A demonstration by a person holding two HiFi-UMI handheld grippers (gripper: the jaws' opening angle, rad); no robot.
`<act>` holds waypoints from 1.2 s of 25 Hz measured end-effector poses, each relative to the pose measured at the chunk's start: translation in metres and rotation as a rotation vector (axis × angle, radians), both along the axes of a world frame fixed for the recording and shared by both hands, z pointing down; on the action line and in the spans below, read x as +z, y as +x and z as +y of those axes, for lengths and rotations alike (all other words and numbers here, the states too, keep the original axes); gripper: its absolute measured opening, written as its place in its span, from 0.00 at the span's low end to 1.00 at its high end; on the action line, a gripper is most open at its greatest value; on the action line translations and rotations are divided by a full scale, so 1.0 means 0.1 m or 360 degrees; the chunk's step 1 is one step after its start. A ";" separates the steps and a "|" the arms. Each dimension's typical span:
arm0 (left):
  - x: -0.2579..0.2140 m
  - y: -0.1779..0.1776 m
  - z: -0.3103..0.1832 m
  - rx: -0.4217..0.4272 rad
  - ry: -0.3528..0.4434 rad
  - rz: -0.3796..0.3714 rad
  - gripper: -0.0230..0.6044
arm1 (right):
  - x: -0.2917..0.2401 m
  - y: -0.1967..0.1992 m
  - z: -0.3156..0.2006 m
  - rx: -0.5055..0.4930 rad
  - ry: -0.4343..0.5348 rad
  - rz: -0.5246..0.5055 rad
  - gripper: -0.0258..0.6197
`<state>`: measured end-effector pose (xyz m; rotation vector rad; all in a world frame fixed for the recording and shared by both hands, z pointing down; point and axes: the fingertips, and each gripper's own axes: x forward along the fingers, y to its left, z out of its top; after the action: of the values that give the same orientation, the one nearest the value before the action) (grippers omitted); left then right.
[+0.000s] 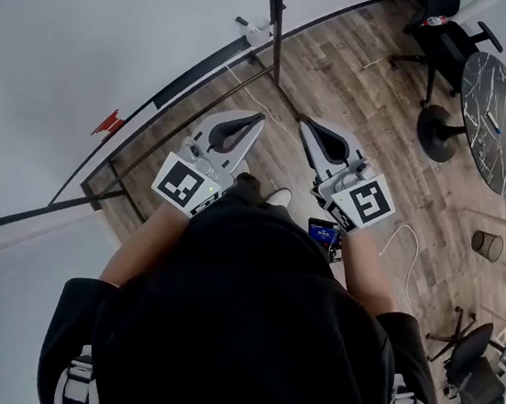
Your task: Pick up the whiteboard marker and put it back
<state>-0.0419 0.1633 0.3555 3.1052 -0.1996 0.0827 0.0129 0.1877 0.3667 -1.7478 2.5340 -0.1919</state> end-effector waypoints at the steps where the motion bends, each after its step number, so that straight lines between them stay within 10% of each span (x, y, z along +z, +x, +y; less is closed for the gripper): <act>1: 0.01 0.01 -0.04 -0.0007 -0.0004 0.0001 0.04 | 0.01 0.01 -0.04 -0.0007 -0.0002 -0.0002 0.04; 30: 0.20 0.37 -2.07 -0.0093 -0.0068 0.0053 0.04 | 0.13 0.33 -2.10 -0.0081 -0.0100 0.0142 0.04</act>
<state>-0.0053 -0.0435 0.3755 3.0531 -0.2835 0.0336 0.0457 -0.0219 0.3794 -1.7524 2.6652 -0.2024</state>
